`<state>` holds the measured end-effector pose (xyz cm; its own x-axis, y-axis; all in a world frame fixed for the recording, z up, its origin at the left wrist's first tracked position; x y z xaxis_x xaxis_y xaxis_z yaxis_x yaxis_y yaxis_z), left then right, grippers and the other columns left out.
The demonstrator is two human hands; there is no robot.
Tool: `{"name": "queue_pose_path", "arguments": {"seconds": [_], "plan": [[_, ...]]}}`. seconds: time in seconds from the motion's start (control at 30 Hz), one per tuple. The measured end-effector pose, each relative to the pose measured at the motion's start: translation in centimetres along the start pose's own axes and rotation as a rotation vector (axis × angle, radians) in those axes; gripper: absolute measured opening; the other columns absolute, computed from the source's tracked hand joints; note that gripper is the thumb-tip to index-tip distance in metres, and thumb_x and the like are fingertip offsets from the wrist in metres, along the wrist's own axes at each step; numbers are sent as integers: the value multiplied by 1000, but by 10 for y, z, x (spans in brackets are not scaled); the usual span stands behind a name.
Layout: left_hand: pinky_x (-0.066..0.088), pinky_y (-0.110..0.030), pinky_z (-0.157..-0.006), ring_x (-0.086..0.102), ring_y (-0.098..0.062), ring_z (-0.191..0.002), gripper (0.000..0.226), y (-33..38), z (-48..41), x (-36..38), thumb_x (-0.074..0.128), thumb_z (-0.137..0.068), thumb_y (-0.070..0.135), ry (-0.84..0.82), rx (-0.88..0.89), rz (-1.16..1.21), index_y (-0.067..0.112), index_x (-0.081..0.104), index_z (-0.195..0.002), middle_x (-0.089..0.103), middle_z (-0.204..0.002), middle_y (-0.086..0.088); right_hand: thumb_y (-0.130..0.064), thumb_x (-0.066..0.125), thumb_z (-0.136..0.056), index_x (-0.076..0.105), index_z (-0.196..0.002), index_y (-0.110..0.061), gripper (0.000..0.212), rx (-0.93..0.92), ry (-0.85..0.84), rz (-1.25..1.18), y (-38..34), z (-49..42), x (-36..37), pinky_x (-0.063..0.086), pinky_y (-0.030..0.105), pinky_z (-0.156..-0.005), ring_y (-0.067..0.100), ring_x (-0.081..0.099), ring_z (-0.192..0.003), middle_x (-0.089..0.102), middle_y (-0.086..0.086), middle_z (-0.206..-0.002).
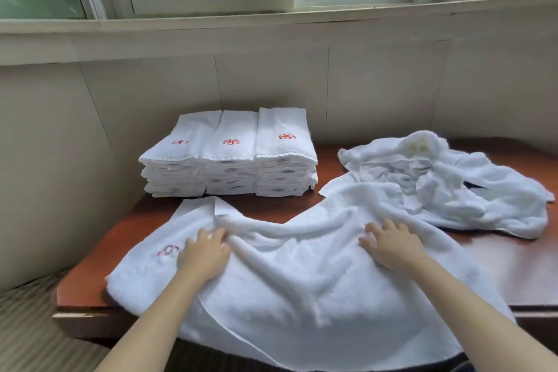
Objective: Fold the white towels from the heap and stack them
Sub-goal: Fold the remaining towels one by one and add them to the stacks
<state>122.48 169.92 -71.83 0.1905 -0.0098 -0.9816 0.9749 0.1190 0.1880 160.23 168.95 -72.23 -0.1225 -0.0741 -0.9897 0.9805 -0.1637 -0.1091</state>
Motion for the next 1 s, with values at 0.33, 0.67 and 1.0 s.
{"name": "queue_pose_path", "arguments": {"seconds": [0.33,0.67,1.0], "plan": [[21,-58,-112,21,-40,-139,59,-18,-10,-30,38,-94,28,-213,-464,-89,17,18,-149,20,-152,-14,-53,30,-98,52,-131,-23,50,318,-77,229,13,-1,-30,44,33,-87,24,50,-124,52,0,-137],[6,-59,-113,2,-23,-147,55,57,-42,22,23,-97,56,-177,53,10,38,18,-148,5,-161,2,-51,25,-100,34,-144,-34,48,-235,-21,-26,-66,-43,-2,16,50,-114,25,14,-144,20,-4,-156],[0,-64,-110,-2,-20,-148,53,57,-77,33,12,-95,59,-75,-36,-21,49,9,-148,1,-161,6,-27,30,-99,48,-129,-17,36,-40,175,-117,-27,-74,-4,32,42,-106,24,39,-130,44,4,-142]]}}
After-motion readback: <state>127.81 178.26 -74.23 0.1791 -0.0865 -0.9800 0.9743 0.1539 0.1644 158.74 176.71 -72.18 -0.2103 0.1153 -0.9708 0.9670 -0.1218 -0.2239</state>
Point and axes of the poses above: each hand's wrist, its own z-axis away from the middle knuckle, its own x-axis out of the palm, y = z × x, the point moved 3 cm from there along -z, towards the middle knuckle
